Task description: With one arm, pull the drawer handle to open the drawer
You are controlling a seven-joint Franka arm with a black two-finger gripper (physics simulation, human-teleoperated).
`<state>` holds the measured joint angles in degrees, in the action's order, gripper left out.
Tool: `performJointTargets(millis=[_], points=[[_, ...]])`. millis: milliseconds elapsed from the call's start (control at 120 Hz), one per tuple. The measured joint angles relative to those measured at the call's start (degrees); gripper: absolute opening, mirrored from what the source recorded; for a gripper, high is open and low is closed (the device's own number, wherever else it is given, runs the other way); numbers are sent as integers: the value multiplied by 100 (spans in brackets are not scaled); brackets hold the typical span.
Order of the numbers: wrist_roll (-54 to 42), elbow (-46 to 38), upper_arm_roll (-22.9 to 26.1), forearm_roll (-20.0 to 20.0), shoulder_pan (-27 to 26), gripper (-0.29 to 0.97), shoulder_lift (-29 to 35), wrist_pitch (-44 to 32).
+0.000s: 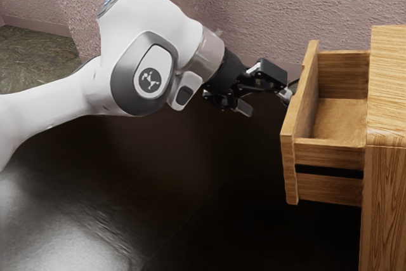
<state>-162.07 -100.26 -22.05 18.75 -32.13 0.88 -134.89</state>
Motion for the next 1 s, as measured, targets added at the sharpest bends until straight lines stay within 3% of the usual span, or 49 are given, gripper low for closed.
performJointTargets(millis=[367,933,1000], points=[[4,-364,-235,-87,-50,63,372,0],[6,-786,-796,-123,-208,67,878,8],[38,-784,-846,-295,-242,67,908,11]])
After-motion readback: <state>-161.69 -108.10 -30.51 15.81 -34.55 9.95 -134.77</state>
